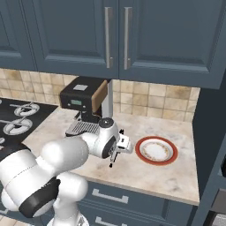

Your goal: Pick up the tongs from the counter and place them near the plate next to the oven.

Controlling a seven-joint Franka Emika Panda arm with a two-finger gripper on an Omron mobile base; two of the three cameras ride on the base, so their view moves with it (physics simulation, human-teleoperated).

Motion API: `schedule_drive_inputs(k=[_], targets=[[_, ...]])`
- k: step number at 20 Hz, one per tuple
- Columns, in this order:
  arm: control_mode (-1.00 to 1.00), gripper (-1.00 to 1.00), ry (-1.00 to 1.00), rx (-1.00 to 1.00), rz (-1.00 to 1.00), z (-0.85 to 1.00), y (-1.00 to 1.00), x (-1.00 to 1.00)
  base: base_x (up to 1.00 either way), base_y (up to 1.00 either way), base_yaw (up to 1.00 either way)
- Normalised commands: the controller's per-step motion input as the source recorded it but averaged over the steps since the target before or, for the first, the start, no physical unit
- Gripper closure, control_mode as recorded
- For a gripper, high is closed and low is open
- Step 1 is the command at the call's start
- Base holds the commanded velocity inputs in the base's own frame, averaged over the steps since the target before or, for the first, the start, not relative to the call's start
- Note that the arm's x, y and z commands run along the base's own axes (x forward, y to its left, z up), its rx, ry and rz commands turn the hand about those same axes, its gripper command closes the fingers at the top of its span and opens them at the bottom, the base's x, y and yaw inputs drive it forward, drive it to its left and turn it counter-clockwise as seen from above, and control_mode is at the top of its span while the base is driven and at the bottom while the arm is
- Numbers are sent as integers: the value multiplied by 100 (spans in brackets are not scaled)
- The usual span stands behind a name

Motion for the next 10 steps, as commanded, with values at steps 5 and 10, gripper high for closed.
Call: schedule_drive_inputs(k=[5, 10], targets=[[-100, 100, 5, 6, 0, -18, -32, 45, 0, 0, 0], [-100, 100, 0, 2, 0, -16, -9, 22, 0, 0, 0]])
